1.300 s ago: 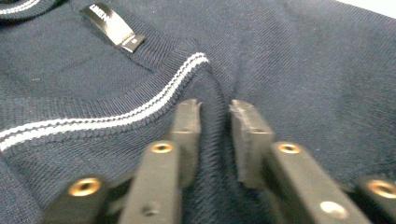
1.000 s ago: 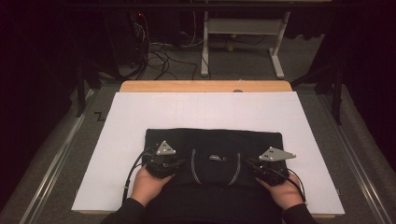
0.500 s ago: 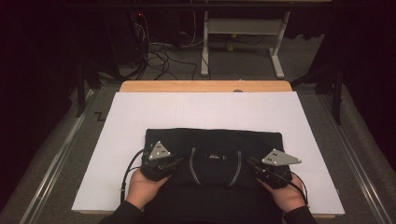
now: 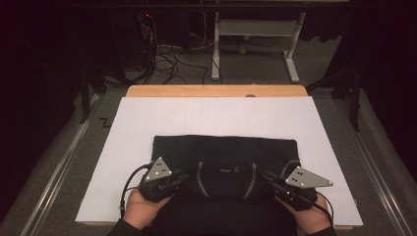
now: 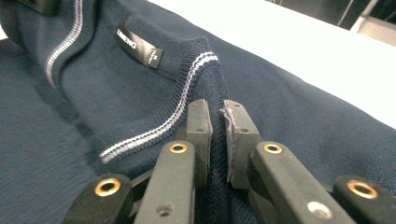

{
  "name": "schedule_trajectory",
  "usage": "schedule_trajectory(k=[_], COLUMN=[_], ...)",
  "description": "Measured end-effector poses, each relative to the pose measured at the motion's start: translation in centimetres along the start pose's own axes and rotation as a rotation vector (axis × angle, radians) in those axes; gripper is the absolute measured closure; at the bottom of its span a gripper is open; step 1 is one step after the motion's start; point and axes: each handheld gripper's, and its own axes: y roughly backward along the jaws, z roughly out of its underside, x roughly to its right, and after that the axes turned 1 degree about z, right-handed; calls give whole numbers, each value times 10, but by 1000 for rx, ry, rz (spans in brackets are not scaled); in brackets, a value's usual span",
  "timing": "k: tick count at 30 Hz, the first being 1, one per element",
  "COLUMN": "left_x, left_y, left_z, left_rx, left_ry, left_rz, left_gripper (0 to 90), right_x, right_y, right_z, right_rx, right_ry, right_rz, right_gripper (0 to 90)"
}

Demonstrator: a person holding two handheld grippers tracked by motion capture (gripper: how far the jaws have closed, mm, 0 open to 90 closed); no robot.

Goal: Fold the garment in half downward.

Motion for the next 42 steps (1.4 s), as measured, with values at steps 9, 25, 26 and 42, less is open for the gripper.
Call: schedule_trajectory(k=[9, 25, 26, 42], left_x=[17, 38, 39, 50], left_y=[13, 27, 27, 31], left_z=[17, 38, 39, 57], left_rx=[-6, -18, -21, -61], left_ry=[-13, -37, -38, -21], left_rz=[51, 102, 105, 142], left_gripper=[690, 689, 689, 661], right_x=[-14, -35, -36, -48], right_y=[16, 43, 44, 56], right_z=[5, 23, 25, 41], right_rx=[18, 11, 8, -51], right_ry=[18, 28, 29, 47], right_rz=[-53, -120, -120, -146], right_gripper=[827, 823, 823, 811])
